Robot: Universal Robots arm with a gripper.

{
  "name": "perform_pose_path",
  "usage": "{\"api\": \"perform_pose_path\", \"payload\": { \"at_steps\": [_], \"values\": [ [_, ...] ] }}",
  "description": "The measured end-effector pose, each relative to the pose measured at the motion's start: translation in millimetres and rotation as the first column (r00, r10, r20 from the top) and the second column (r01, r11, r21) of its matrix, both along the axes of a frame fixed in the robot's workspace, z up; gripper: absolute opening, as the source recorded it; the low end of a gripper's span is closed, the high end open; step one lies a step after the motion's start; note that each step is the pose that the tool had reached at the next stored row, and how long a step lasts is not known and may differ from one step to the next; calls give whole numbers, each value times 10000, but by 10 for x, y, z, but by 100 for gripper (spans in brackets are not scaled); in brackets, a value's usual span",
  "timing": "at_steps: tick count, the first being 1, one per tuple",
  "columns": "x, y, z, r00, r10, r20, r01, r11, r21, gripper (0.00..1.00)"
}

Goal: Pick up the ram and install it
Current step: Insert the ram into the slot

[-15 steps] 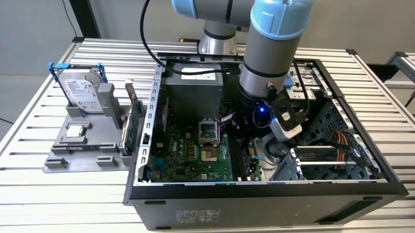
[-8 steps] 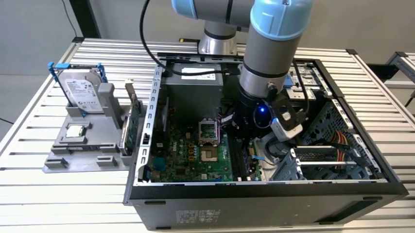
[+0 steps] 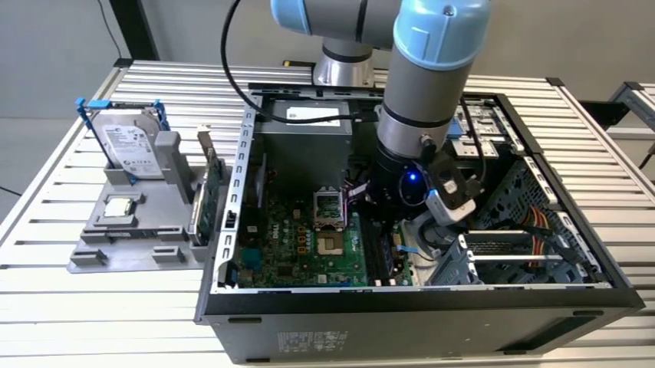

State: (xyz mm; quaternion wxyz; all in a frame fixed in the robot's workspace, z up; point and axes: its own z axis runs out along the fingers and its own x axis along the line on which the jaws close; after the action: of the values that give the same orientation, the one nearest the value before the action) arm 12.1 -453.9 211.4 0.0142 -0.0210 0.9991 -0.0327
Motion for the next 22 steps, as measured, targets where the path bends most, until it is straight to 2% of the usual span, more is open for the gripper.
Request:
{"api": "perform_pose_path", "payload": {
  "at_steps": [7,8,9,16,22],
  "values": [
    [0,2,-2,10000,12,1,-12,10000,6,0],
    [1,5,-6,10000,13,4,-13,10000,29,0],
    [1,5,-9,10000,14,3,-14,10000,26,100],
    [0,0,12,10000,27,-8,-27,10000,2,100],
    [0,0,149,9999,30,-104,-30,10000,12,100]
  ]
}}
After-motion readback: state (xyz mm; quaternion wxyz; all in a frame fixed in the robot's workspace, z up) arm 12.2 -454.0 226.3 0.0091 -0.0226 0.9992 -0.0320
